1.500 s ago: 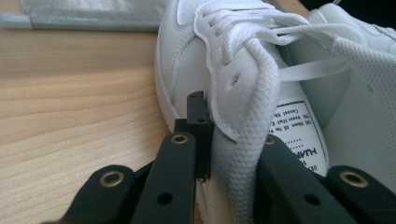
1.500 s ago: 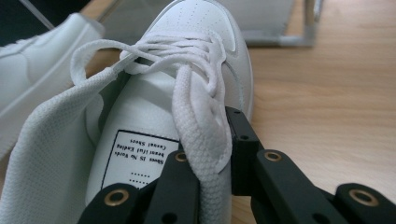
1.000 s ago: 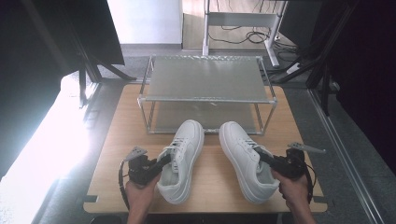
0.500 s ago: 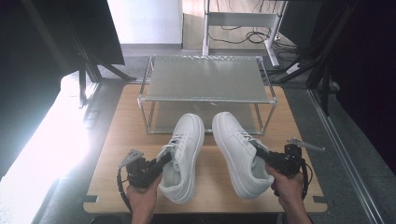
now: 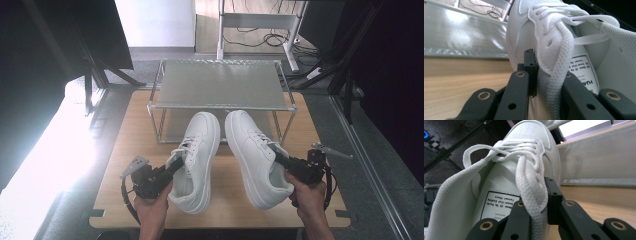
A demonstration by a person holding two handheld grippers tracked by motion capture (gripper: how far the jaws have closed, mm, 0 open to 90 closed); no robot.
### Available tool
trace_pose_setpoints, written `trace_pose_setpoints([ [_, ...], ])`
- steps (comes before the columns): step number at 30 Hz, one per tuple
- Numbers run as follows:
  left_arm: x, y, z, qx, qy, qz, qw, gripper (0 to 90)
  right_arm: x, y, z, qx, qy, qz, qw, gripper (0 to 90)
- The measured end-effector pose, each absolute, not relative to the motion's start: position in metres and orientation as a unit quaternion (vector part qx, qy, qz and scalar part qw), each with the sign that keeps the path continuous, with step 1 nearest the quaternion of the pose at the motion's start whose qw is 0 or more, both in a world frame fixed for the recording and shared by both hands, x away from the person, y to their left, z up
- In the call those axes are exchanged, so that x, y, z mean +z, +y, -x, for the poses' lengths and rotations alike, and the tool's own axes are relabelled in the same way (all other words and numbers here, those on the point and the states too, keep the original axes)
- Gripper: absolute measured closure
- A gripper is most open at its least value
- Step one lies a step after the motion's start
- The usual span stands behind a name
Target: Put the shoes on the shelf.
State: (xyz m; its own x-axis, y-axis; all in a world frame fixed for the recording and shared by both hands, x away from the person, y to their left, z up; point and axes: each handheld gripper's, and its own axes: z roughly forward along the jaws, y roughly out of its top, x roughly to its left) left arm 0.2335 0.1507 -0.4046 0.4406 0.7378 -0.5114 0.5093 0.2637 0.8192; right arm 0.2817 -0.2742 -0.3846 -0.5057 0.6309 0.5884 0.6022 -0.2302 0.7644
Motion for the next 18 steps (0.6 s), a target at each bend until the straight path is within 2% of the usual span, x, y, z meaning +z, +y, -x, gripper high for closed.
trace_pose_setpoints([
  [9,-0.384,0.147,-0.249,0.104,0.517,-0.588,0.613,84.3,-0.365,-0.264,-0.29,0.619,0.61,-0.495,0.011,84.3],
  [18,-0.372,0.142,-0.274,0.08,0.526,-0.561,0.634,84.3,-0.349,-0.257,-0.307,0.637,0.584,-0.503,0.013,84.3],
])
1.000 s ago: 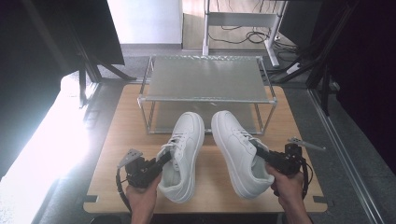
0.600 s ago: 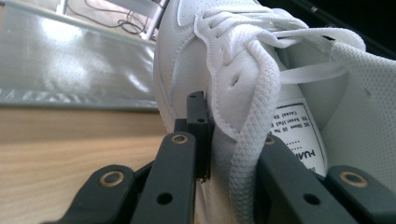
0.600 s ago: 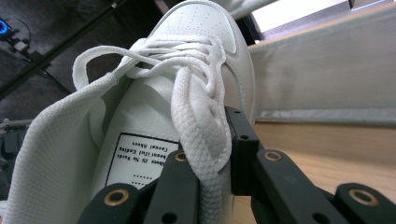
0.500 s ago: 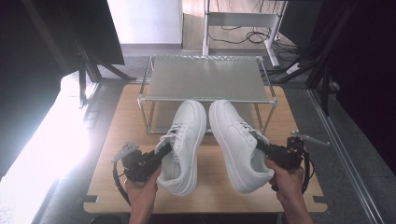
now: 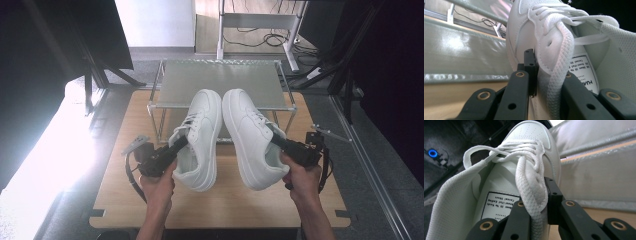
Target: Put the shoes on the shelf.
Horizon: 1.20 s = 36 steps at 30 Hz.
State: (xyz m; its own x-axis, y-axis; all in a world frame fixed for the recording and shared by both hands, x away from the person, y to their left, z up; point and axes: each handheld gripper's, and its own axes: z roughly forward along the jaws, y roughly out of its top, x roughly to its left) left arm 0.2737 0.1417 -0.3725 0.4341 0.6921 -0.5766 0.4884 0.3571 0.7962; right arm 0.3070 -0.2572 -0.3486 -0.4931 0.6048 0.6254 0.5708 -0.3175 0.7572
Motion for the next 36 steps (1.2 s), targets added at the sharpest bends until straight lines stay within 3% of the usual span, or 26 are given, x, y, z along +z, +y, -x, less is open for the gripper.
trace_pose_setpoints([
  [13,-0.355,0.139,-0.314,0.074,0.547,-0.528,0.645,84.3,-0.337,-0.249,-0.342,0.647,0.554,-0.524,0.016,84.4],
  [36,-0.333,0.137,-0.387,0.052,0.572,-0.52,0.632,84.1,-0.317,-0.241,-0.406,0.639,0.523,-0.563,0.031,84.1],
])
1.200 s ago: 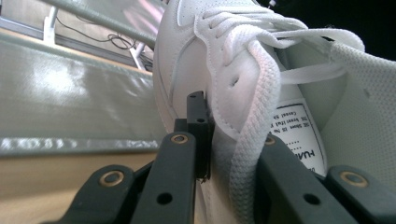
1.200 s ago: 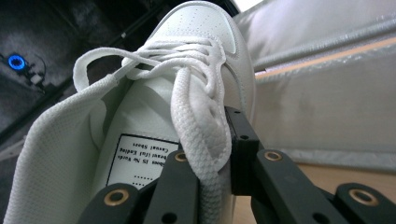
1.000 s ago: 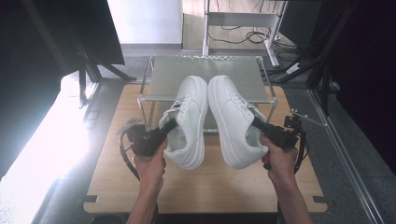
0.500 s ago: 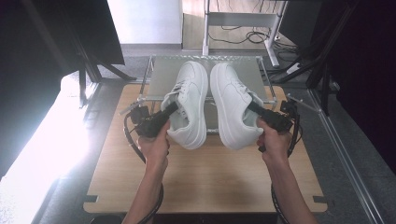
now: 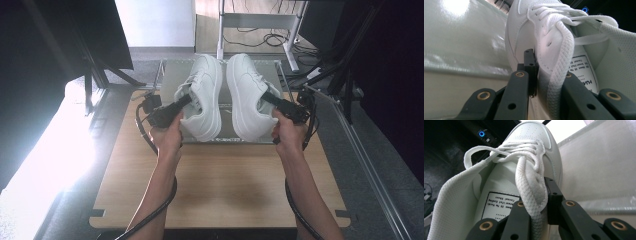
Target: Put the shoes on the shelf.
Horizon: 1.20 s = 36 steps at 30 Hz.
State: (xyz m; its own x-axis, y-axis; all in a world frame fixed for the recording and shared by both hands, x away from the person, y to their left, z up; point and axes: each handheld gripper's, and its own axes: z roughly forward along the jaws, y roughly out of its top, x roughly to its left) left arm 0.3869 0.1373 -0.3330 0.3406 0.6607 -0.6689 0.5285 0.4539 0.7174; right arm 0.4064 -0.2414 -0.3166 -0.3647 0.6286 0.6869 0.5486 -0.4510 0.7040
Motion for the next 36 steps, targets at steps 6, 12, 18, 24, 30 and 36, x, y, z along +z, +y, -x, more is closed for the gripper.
trace_pose_setpoints([
  [6,-0.331,0.134,-0.406,0.055,0.578,-0.52,0.626,84.1,-0.313,-0.241,-0.423,0.634,0.518,-0.574,0.036,84.1],
  [12,-0.331,0.134,-0.425,0.049,0.586,-0.514,0.625,84.1,-0.313,-0.237,-0.441,0.629,0.51,-0.586,0.034,84.1],
  [18,-0.33,0.135,-0.441,0.049,0.592,-0.512,0.621,84.1,-0.314,-0.235,-0.459,0.626,0.499,-0.599,0.029,84.0],
  [24,-0.327,0.133,-0.455,0.056,0.6,-0.515,0.609,84.0,-0.315,-0.231,-0.473,0.617,0.499,-0.608,0.032,83.9],
  [30,-0.327,0.132,-0.466,0.06,0.607,-0.521,0.596,84.0,-0.317,-0.228,-0.483,0.607,0.501,-0.615,0.041,83.8],
  [36,-0.326,0.131,-0.475,0.063,0.613,-0.529,0.583,83.7,-0.318,-0.222,-0.49,0.596,0.51,-0.618,0.053,82.9],
])
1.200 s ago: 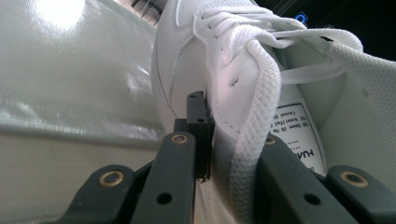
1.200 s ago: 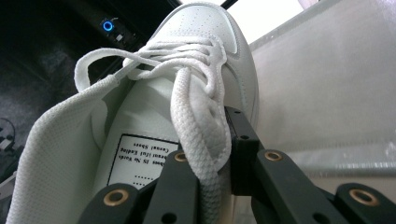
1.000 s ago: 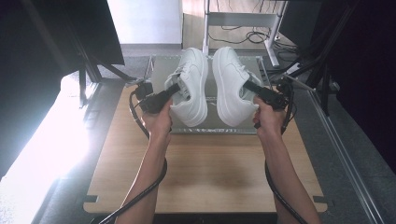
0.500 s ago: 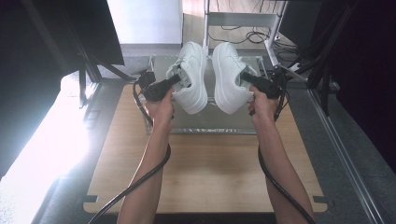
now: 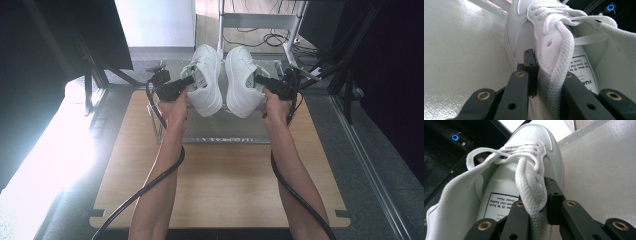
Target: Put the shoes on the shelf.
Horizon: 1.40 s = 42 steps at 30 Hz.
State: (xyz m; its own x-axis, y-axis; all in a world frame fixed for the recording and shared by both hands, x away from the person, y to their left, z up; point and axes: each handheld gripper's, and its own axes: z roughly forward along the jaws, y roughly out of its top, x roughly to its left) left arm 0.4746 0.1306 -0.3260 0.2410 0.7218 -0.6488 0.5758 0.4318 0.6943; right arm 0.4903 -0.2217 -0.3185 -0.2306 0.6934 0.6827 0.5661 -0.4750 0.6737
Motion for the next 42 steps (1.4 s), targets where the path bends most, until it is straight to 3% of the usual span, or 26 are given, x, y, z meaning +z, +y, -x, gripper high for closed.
trace_pose_setpoints([
  [25,-0.315,0.118,-0.486,0.087,0.602,-0.575,0.547,78.1,-0.312,-0.212,-0.496,0.58,0.537,-0.608,0.072,74.3],
  [30,-0.318,0.12,-0.488,0.064,0.595,-0.569,0.565,68.5,-0.314,-0.215,-0.498,0.593,0.525,-0.608,0.052,67.2],
  [40,-0.314,0.107,-0.489,0.071,0.582,-0.589,0.556,58.9,-0.307,-0.207,-0.497,0.58,0.547,-0.6,0.065,58.9],
  [42,-0.314,0.105,-0.49,0.068,0.579,-0.593,0.555,56.1,-0.308,-0.206,-0.498,0.583,0.556,-0.589,0.064,49.2],
])
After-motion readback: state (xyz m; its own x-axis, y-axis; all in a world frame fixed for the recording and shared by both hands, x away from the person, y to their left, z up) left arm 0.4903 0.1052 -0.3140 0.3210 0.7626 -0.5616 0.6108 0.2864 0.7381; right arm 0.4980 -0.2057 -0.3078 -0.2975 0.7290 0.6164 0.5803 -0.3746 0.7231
